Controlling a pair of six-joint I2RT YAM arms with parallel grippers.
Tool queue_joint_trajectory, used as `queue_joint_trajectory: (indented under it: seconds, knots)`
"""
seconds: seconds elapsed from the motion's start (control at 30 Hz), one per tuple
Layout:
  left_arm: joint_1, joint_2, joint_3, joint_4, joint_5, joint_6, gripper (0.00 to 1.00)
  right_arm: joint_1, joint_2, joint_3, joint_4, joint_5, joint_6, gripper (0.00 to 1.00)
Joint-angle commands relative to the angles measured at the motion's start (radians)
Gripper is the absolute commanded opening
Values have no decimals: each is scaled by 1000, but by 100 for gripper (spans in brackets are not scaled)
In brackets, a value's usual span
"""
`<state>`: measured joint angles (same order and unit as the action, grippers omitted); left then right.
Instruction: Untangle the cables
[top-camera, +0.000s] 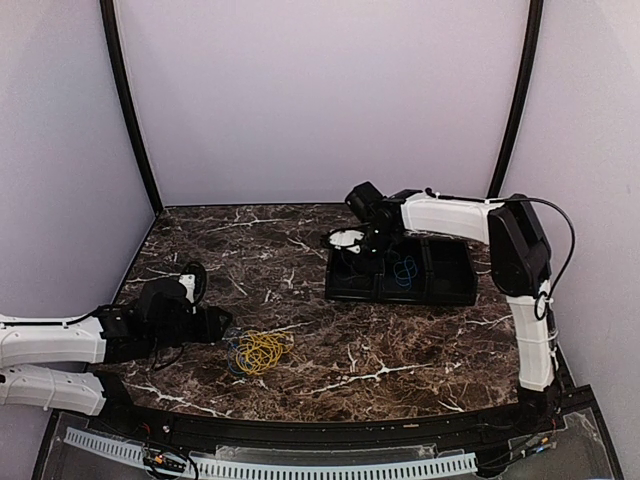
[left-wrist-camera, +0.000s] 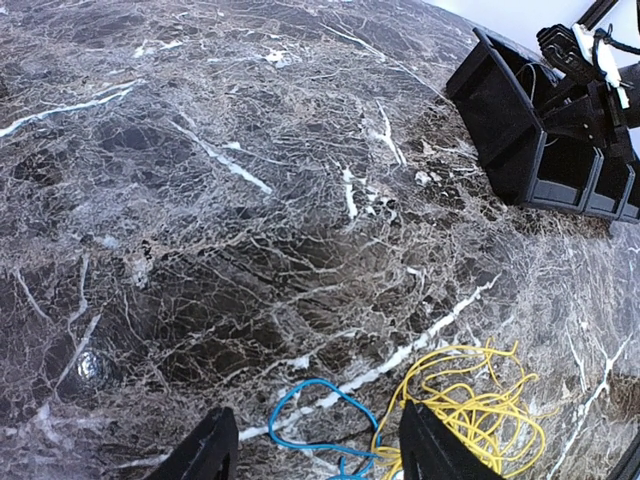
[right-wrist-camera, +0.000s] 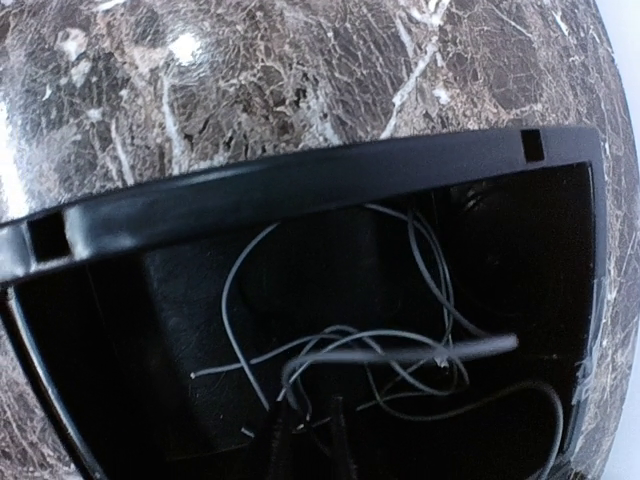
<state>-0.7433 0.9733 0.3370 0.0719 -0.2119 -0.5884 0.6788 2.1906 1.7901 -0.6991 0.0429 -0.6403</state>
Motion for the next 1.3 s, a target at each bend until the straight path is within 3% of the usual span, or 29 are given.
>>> queue_joint_trajectory:
  seconds: [0.0, 0.17, 0.43, 0.93, 1.27]
  knots:
    - [5, -8, -9, -10, -18, 3, 58, 12, -117, 36, -93, 4, 10, 22]
    - [6, -10, -6, -21, -20, 4, 58, 30, -212, 65, -166, 54, 10, 31]
    - [5, 0, -3, -13, -9, 1, 58, 73, -227, -2, -100, 58, 9, 33]
    - [5, -33, -7, -43, 14, -17, 58, 261, -136, 25, -96, -484, 34, 35]
    - [5, -51, -42, 14, 123, -21, 58, 333, -73, -14, -100, -547, 49, 35]
